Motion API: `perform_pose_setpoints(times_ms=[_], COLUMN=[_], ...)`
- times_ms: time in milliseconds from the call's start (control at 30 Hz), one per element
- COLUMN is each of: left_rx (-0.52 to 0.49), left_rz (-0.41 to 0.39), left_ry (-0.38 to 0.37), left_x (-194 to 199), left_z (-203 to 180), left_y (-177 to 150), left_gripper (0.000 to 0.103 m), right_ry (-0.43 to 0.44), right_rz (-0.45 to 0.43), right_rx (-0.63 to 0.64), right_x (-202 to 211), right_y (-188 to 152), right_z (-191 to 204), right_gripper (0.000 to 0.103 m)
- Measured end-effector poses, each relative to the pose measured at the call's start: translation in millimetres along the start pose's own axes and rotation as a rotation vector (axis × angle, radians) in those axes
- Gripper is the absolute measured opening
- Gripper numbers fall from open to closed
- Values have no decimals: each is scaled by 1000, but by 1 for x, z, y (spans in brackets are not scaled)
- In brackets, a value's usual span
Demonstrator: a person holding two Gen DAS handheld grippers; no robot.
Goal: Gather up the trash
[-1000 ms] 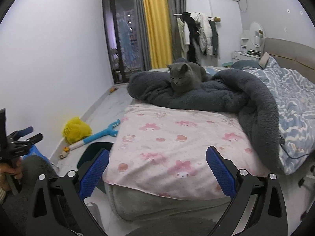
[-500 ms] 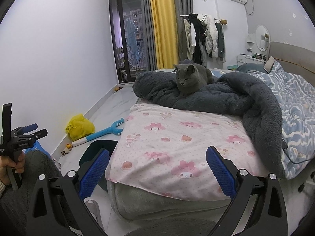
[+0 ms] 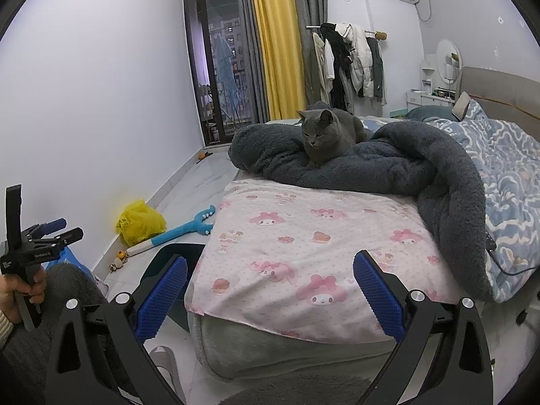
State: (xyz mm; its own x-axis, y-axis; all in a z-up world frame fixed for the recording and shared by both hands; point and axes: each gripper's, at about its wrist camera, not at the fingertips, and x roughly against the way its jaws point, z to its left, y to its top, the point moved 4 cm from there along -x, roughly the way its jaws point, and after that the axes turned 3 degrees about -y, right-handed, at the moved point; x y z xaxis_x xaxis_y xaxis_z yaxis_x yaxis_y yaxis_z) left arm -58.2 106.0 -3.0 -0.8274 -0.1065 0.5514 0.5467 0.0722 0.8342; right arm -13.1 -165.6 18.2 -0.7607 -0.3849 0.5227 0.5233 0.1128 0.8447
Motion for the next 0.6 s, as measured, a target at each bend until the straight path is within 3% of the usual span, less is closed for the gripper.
perform_pose_setpoints(times_ms=[600], left_rx=[-1], left_rz=[-1], left_ry=[0], left_x=[0], left_z=[0], left_y=[0], left_gripper=[100], right_ry=[-2], right_rz=[-3], right_rx=[8], right_x=[1], right_y=[-2], right_z=[1], right_gripper=[100])
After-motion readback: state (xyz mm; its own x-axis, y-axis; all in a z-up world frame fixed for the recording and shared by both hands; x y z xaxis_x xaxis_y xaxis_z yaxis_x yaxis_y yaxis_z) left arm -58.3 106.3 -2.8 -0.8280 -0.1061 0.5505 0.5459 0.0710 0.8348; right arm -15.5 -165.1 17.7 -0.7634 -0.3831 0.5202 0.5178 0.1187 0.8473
